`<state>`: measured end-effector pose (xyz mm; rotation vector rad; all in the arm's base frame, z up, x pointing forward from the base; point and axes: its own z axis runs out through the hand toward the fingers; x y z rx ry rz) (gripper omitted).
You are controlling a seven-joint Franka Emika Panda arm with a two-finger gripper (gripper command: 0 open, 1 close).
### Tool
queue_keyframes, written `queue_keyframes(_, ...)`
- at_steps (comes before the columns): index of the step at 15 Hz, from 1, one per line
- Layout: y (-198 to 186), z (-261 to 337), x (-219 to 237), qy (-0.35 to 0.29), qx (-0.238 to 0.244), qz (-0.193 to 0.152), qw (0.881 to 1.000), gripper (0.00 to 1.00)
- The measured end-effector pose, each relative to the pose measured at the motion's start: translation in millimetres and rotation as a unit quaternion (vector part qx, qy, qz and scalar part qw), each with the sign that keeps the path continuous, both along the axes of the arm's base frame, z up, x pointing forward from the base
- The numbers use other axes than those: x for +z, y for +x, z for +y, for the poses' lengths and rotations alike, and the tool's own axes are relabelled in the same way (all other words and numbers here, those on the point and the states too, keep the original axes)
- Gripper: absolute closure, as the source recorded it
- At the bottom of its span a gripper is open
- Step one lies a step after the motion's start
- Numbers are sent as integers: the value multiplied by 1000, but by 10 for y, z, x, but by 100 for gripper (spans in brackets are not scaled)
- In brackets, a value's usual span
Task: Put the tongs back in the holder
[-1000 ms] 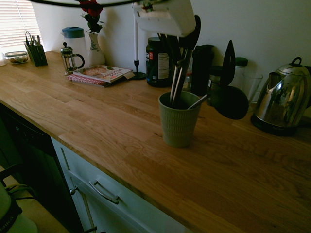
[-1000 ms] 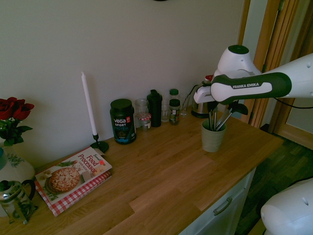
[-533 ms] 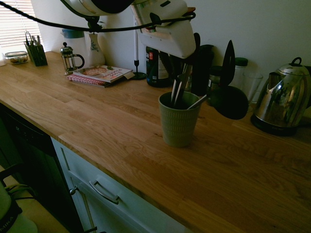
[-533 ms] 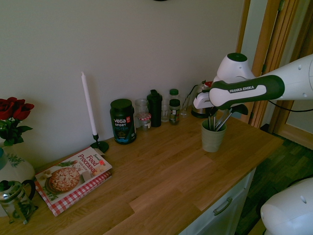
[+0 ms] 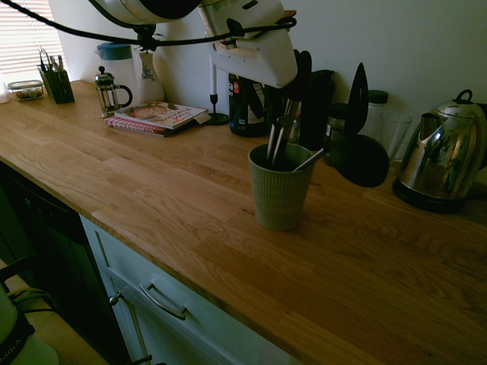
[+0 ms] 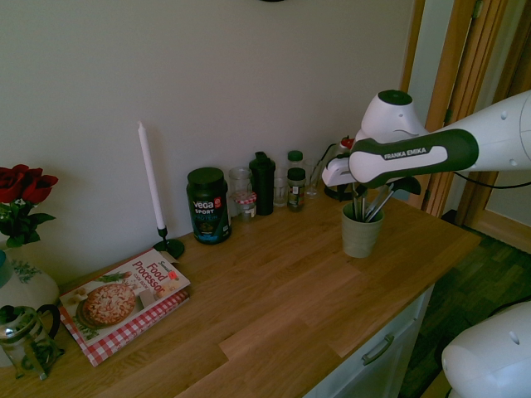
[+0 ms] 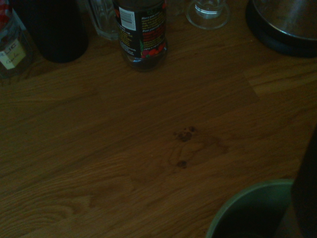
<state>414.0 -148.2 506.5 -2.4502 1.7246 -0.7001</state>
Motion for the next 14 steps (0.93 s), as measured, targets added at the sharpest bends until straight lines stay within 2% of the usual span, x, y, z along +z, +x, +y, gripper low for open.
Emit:
queue_keyframes(3,-49,51,90,1,-5,-2,1000,0)
queue_keyframes(5,-148,277,367,-8,4,-14,1000,0)
queue_keyframes(7,-320,759,822,-21,28,-24,999,0)
queue_keyframes(9,-449,1426,1037,-23,84,0,996,0)
queue_keyframes(12,-212,2208,523,-16,169,52,984,0)
queue_keyframes(14,31,2307,31,-6,214,97,972,0)
